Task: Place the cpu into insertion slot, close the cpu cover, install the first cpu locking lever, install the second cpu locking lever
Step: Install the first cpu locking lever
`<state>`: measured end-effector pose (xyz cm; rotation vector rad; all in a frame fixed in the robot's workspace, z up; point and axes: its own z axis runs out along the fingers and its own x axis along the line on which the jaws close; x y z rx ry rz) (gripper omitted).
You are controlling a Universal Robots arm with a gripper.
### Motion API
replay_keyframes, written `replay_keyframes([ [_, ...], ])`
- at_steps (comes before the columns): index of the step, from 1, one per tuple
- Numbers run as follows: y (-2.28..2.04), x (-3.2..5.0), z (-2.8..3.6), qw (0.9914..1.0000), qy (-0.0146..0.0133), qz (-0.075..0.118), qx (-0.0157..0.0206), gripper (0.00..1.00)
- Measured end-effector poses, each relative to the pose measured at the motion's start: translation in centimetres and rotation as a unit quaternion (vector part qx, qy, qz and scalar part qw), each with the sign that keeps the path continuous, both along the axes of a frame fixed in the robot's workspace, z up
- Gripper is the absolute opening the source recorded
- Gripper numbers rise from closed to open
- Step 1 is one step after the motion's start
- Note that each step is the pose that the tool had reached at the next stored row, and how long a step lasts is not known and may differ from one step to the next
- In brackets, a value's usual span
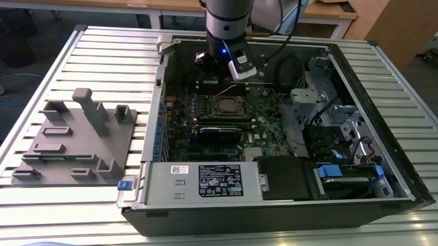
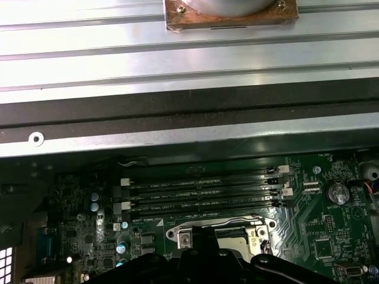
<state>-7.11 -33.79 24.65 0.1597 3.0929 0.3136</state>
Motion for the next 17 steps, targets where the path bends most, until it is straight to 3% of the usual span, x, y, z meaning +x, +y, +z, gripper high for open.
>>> replay_keyframes([
  [17, 0.19, 0.00, -0.05, 1.00000, -0.0005, 0.000, -0.0003, 0.10],
])
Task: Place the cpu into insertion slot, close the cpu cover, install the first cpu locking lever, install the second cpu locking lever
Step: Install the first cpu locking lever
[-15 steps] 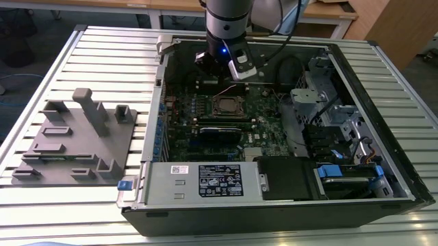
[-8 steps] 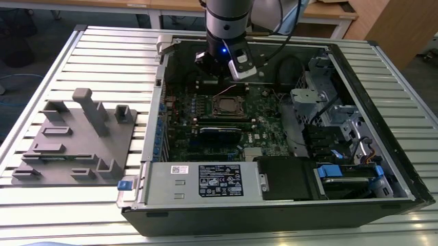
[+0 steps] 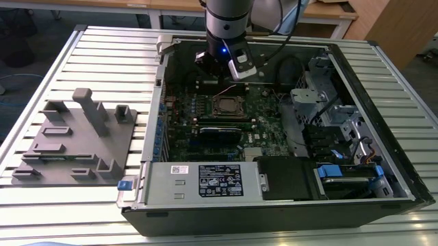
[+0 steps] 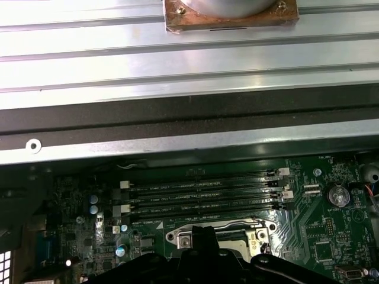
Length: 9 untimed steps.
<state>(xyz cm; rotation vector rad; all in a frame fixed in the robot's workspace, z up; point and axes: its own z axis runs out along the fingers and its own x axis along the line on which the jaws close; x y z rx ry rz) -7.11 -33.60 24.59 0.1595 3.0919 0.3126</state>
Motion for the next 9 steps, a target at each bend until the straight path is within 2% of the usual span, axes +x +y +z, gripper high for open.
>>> replay_keyframes([
  [9, 0.00, 0.00, -0.26, 1.00000, -0.0003, 0.000, -0.0003, 0.10],
])
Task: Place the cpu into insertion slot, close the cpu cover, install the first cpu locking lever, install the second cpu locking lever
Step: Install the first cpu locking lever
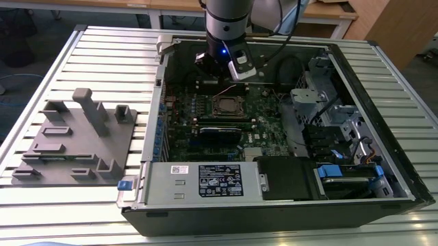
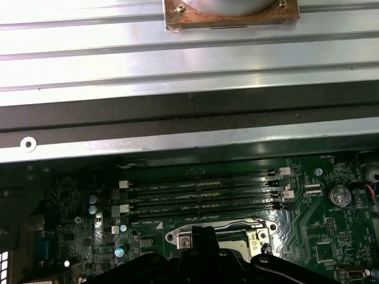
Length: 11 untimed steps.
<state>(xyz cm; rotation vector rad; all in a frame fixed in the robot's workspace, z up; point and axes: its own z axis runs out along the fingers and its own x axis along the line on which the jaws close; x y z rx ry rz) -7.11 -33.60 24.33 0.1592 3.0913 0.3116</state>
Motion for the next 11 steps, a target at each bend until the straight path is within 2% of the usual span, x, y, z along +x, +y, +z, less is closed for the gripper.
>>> replay_keyframes([
  [11, 0.00, 0.12, -0.08, 1.00000, 0.0000, 0.000, 0.0000, 0.10],
])
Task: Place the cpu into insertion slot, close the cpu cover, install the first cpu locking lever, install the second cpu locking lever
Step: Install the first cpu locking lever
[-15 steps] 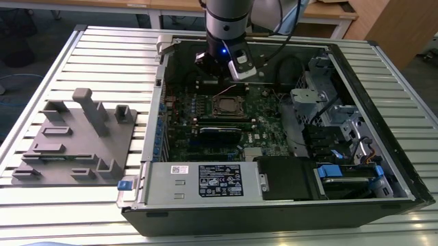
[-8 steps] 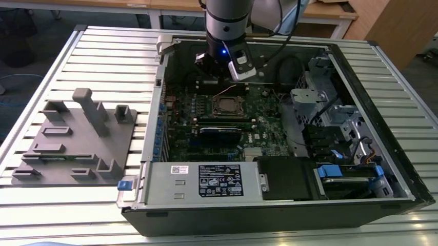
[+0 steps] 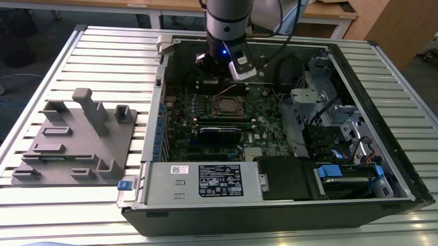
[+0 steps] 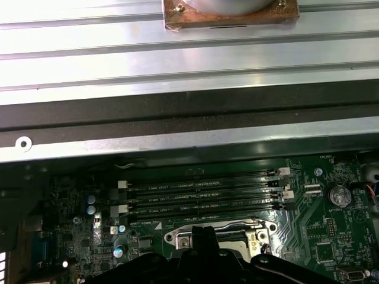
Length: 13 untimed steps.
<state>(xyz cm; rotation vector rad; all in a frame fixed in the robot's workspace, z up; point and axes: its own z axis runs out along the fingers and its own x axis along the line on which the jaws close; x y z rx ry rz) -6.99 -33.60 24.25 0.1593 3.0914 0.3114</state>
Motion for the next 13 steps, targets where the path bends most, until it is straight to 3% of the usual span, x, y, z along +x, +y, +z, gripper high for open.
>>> replay_keyframes([
  [7, 0.04, 0.20, -0.10, 1.00000, 0.0000, 0.000, -0.0001, 0.10],
  [13, 0.04, 0.20, -0.58, 1.00000, 0.0001, 0.000, -0.0001, 0.10],
])
